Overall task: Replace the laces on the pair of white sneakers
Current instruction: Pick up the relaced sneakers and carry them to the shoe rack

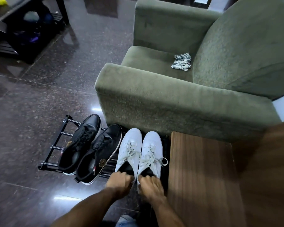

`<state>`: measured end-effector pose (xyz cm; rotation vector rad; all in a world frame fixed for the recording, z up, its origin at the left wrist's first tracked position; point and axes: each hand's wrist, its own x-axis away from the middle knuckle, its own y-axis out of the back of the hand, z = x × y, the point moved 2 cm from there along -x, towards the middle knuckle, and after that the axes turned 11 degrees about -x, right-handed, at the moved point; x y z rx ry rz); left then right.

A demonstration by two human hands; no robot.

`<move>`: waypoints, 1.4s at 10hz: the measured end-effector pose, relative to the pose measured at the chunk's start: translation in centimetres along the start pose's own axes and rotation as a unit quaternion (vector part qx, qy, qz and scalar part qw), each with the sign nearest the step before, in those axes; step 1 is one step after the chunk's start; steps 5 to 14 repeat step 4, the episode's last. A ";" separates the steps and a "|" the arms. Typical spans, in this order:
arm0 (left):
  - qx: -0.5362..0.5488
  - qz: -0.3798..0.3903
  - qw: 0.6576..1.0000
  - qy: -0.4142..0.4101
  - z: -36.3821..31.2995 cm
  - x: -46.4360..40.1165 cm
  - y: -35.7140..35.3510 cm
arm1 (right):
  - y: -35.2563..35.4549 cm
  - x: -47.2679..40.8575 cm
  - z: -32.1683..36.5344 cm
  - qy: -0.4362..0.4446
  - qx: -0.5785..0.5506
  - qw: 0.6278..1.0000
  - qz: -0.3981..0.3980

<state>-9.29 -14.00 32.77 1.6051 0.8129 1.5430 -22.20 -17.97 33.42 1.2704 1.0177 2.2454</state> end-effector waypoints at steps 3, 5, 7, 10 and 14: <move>-0.064 0.049 0.997 -0.013 -0.5 -1.9 1.5 | 0.0 -1.2 -0.7 -0.020 -0.004 1.000 0.024; -0.061 0.058 0.996 0.015 -1.1 -1.4 2.1 | 0.9 -0.7 0.0 -0.035 -0.004 0.999 0.015; -0.061 0.058 0.996 0.015 -1.1 -1.4 2.1 | 0.9 -0.7 0.0 -0.035 -0.004 0.999 0.015; -0.061 0.058 0.996 0.015 -1.1 -1.4 2.1 | 0.9 -0.7 0.0 -0.035 -0.004 0.999 0.015; -0.061 0.058 0.996 0.015 -1.1 -1.4 2.1 | 0.9 -0.7 0.0 -0.035 -0.004 0.999 0.015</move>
